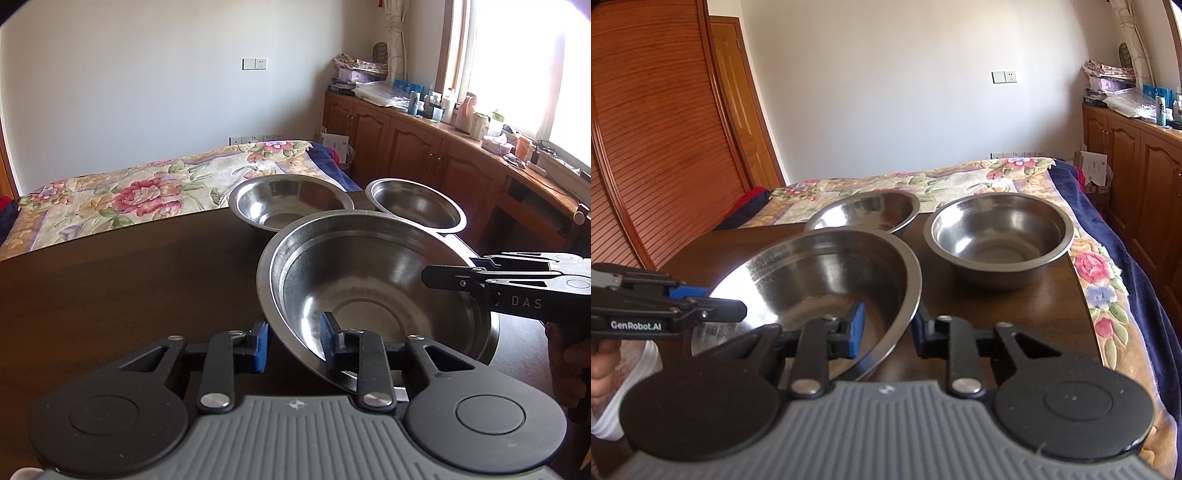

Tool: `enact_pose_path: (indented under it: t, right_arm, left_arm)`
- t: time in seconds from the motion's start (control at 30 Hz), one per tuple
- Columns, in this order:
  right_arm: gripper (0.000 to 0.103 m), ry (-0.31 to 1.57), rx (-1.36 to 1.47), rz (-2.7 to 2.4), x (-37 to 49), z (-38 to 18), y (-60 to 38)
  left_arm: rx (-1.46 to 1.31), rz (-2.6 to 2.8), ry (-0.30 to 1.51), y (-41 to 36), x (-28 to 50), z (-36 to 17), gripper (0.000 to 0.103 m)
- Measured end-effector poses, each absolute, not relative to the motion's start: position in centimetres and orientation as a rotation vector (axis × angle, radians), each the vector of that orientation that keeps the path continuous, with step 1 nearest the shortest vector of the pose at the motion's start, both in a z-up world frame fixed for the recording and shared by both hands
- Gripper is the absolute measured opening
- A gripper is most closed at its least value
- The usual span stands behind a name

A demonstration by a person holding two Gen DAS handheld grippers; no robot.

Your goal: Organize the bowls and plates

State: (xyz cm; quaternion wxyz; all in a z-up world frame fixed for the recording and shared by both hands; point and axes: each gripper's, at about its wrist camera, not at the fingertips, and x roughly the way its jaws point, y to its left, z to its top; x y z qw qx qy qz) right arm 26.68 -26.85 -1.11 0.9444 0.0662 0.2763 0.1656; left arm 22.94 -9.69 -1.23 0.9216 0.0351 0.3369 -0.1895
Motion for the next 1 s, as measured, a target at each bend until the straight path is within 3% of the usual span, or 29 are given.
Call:
enact_pose_path:
  t: [1.0]
  right_arm:
    - [0.029, 0.565, 0.115, 0.339, 21.0, -0.3, -24.3]
  left_arm:
    - [0.057, -0.436, 0.666, -6.3, 16.3, -0.6, 0.031]
